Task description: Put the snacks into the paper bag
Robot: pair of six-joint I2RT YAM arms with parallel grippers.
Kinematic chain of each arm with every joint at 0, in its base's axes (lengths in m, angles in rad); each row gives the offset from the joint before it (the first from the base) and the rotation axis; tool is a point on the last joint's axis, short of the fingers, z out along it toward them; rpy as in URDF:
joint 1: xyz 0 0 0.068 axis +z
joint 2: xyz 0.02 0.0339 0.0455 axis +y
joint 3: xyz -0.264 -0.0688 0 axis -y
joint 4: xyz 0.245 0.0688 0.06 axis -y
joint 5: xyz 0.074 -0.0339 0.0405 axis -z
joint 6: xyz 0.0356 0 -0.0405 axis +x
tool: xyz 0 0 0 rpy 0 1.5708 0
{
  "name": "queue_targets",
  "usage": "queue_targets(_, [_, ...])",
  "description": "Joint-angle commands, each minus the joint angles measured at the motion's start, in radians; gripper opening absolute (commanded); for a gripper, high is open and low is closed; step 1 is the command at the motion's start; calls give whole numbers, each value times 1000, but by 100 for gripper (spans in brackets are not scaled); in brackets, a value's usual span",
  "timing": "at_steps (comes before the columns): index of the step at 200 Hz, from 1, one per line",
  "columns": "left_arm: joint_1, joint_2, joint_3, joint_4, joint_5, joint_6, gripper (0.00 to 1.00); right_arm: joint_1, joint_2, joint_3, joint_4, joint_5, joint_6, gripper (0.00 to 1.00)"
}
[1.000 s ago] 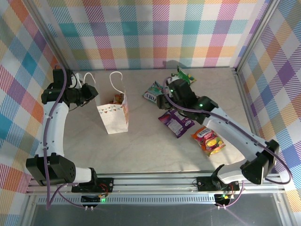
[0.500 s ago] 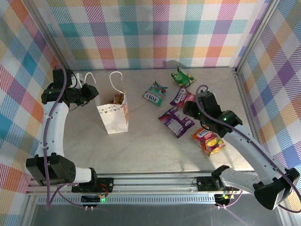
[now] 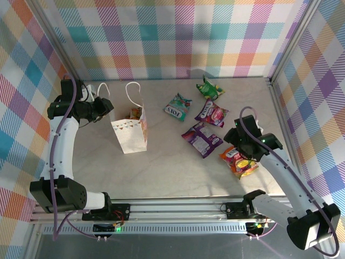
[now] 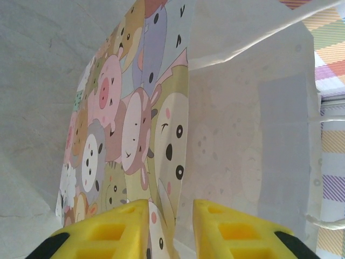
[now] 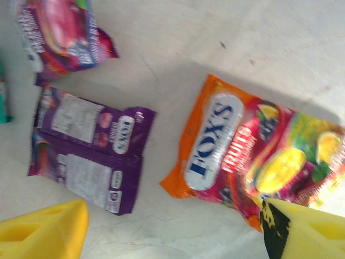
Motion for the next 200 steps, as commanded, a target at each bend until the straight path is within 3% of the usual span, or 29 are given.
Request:
queue_targets(1, [-6,7,27,-18,22,16,28,-67,-49,-78,-55,-97,95,83])
queue_targets(58, [-13,22,30,-20,13,19,29,-249,-57,-258,2,-318,109,83])
queue_targets(143, [-18,40,24,-25,6,29,31,-328,-68,-329,-5,-336,125,86])
queue_targets(200, [-23,46,24,-17,1,19,32,-366,16,-338,31,-384,75,88])
